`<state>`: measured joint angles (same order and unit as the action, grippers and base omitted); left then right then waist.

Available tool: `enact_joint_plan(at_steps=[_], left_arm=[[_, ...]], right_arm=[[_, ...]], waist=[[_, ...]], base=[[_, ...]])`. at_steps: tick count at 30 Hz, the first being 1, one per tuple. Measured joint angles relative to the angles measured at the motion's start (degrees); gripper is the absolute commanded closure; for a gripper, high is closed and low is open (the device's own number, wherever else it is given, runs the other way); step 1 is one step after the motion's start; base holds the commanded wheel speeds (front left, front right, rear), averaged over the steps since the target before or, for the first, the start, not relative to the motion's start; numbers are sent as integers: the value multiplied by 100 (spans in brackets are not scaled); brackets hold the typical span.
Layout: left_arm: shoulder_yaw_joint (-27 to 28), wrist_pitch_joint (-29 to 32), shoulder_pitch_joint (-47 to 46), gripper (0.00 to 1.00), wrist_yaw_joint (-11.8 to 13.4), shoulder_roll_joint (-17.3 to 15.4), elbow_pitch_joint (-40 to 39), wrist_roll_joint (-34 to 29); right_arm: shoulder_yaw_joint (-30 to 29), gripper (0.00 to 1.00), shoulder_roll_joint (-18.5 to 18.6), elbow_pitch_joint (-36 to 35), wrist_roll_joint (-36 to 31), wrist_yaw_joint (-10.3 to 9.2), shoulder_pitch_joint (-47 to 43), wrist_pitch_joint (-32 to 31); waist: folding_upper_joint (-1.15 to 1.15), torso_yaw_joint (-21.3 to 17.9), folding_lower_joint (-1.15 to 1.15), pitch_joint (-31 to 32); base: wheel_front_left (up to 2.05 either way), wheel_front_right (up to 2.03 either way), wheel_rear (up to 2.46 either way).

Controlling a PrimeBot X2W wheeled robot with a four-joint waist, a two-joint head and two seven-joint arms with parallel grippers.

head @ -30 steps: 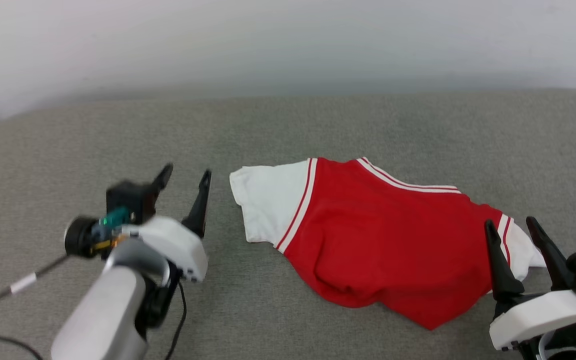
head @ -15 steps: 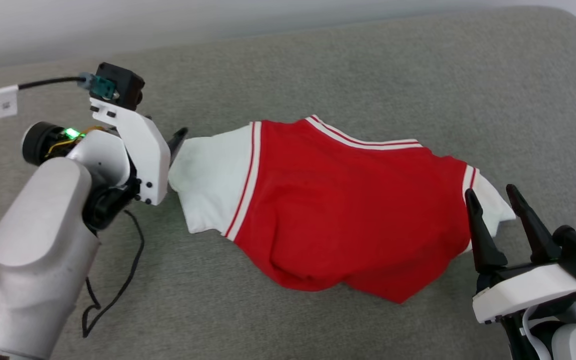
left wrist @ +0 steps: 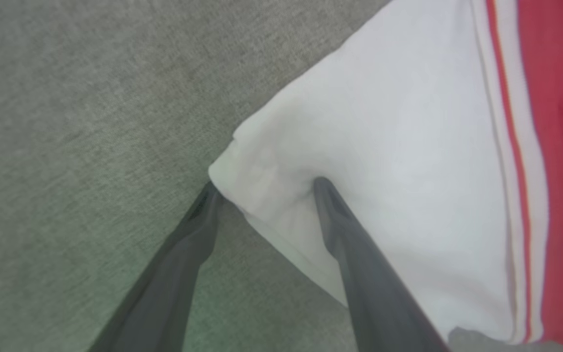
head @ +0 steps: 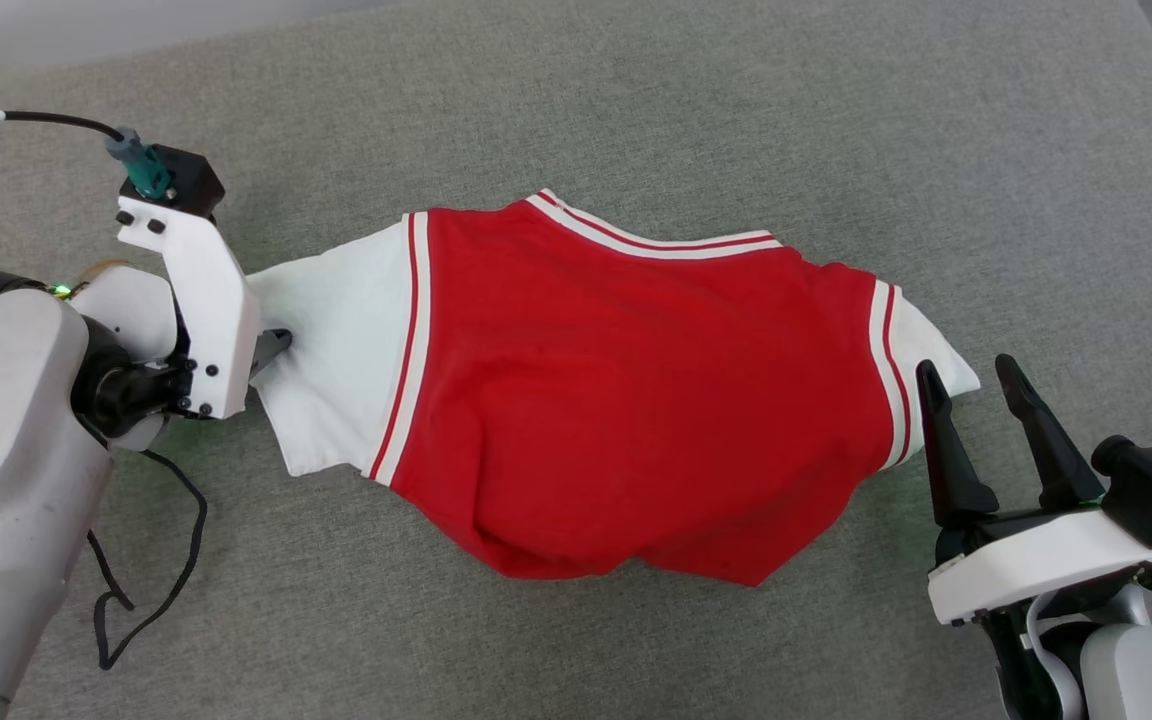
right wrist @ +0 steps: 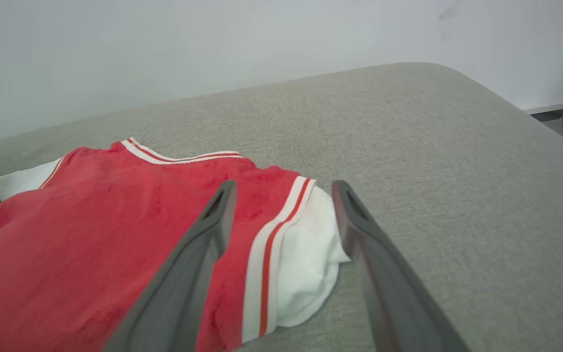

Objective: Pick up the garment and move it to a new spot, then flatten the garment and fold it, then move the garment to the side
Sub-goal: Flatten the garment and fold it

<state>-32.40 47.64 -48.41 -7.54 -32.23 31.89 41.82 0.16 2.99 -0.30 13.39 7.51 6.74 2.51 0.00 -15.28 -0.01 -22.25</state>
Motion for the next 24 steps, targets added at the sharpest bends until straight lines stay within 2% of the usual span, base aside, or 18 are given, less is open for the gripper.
enact_joint_plan(at_steps=[1, 2, 6, 13, 17, 24], left_arm=[[16, 7, 1, 85, 0, -9, -5, 58], [22, 7, 4, 100, 2, -10, -14, 102], [5, -285, 62, 100, 5, 62, -62, 138], [-101, -1254, 288, 100, 66, 191, -163, -178], [-144, -1753, 476, 100, 211, 236, -341, -385], [-186, -2270, 679, 100, 397, 287, -921, -570]], right_arm=[[-4, 0, 0, 15, 12, 0, 24, 8], [-20, 0, 0, 30, 20, 0, 34, 18], [-133, 0, -1, 69, 19, 0, 79, 13], [-360, 0, -4, 82, 63, 0, 144, -276], [-754, 0, 24, 130, 292, 0, 138, -875], [-1533, 0, 579, 385, 731, 0, 151, -2597]], waist=[[0, -15, 0, -19], [0, -20, 0, -37], [0, 50, 0, -55], [0, 318, 1, 117], [0, 544, 1, 272], [0, 1009, 1, 588]], base=[[0, 0, 0], [0, 0, 0], [0, 0, 0], [0, 0, 0], [0, 0, 0], [0, 0, 0]])
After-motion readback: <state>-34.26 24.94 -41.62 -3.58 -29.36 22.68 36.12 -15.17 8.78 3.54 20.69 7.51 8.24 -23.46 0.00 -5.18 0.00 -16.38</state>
